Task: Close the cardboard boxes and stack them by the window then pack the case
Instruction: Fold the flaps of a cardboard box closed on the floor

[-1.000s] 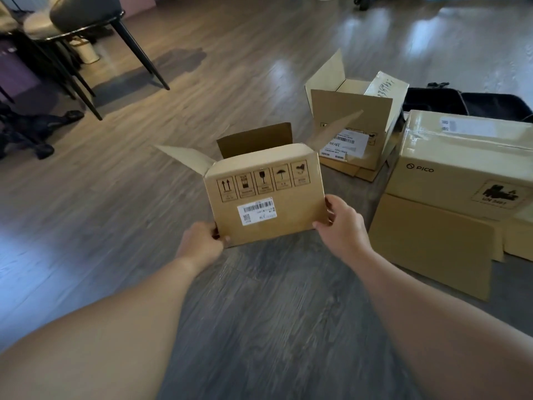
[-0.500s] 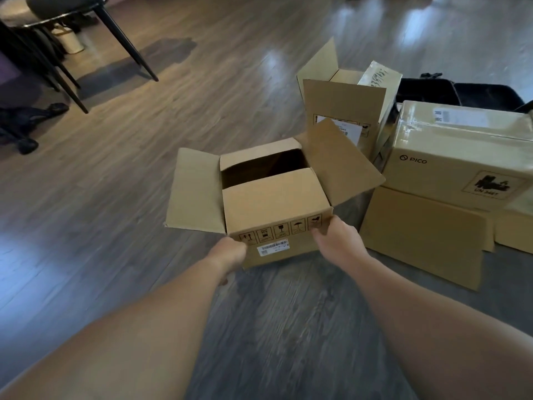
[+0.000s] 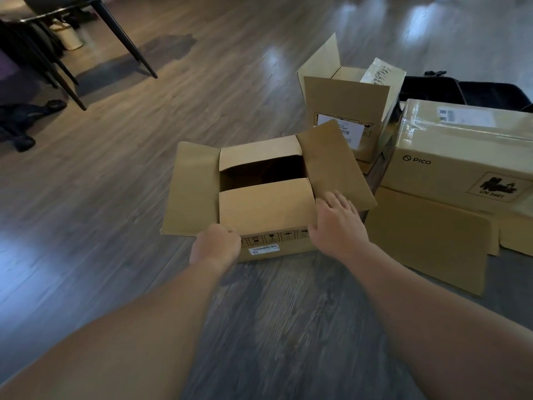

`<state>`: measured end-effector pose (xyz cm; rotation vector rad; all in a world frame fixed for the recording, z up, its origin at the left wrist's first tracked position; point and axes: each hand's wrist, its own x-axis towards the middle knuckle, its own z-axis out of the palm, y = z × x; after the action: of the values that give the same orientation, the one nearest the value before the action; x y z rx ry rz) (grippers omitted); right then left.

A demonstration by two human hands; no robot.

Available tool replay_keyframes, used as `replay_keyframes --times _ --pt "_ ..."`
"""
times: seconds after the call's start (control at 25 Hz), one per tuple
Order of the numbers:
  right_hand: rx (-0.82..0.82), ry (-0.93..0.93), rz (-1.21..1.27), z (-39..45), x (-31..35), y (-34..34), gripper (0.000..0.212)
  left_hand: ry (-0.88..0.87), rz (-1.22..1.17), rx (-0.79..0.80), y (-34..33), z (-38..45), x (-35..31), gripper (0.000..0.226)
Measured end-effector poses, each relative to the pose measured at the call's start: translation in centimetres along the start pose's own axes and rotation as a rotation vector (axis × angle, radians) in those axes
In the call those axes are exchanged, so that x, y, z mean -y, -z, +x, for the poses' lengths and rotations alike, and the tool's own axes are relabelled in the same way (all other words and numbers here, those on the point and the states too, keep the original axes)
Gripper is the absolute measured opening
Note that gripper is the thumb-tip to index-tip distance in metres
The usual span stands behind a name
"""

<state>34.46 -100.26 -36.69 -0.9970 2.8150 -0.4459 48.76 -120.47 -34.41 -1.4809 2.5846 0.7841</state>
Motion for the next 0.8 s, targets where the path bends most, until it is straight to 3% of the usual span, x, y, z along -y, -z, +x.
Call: replay_keyframes --times 0.08,0.24,0.52,0.64,0.8 --pt "0.23 -0.06 0.088 0.6 -0.6 0.1 0.057 -0.022 -0.042 -0.027 -0.2 -0.2 -0.5 0.026" --pt "0.137 0.02 -0.004 -1.1 0.3 -0.5 0.05 0.022 -0.097 0.032 -0.4 0.4 -1.7 0.022" --pt "0.188 0.244 -0.008 -4.0 6.6 -1.8 0.019 -0.049 -0.037 0.084 -1.1 1.0 -2.4 0.006" --pt "0.182 0.305 0.075 -4.4 8.9 -2.4 0.008 -0.039 -0.056 0.076 -1.4 1.1 -3.3 0.022" --pt "0.234 0.325 0.083 -4.0 10.1 -3.2 0.014 -0.042 -0.008 0.065 -1.1 1.1 -3.2 0.041"
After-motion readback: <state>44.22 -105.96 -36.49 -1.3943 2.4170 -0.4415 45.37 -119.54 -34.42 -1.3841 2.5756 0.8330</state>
